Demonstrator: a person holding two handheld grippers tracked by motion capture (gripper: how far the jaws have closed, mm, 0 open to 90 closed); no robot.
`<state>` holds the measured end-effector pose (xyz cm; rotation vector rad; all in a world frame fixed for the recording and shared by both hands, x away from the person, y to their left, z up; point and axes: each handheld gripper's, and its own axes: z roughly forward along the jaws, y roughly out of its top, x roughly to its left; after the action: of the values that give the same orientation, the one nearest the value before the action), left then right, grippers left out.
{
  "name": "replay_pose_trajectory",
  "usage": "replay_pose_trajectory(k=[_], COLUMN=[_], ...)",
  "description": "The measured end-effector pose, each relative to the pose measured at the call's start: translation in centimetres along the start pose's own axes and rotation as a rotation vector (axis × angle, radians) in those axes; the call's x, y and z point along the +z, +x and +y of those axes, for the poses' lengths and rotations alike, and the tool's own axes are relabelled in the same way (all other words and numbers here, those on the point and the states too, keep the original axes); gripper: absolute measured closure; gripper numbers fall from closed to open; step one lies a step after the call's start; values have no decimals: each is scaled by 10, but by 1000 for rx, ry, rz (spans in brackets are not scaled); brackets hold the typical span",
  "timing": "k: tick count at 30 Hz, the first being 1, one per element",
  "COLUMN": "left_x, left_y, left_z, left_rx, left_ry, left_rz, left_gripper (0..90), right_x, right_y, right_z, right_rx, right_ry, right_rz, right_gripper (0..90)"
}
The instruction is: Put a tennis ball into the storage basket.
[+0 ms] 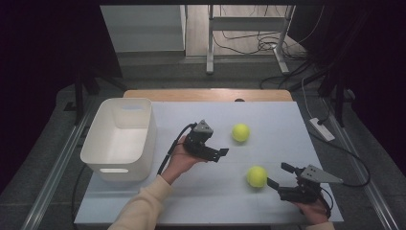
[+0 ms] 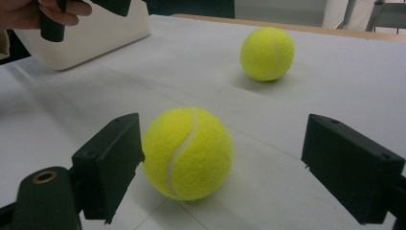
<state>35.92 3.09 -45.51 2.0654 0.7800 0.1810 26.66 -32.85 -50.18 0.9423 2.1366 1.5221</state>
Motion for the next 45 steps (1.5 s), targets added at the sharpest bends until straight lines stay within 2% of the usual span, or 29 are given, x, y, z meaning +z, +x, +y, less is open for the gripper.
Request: replay_pose_trajectory(k=[11,35,45], left_x=[6,24,31], left_y=[4,6,9], left_z=[7,24,28], left_rx=[-8,27,26], left_ry=[1,28,37], left_rz=[21,63,71], left_gripper=[94,74,73], right_x=[0,1,1], right_y=[0,-1,-2], right_z=[0,0,-1], right_rx=[-2,1,1], right_ry=[0,2,3], right_rz=[1,3,4], right_gripper=[141,140,139])
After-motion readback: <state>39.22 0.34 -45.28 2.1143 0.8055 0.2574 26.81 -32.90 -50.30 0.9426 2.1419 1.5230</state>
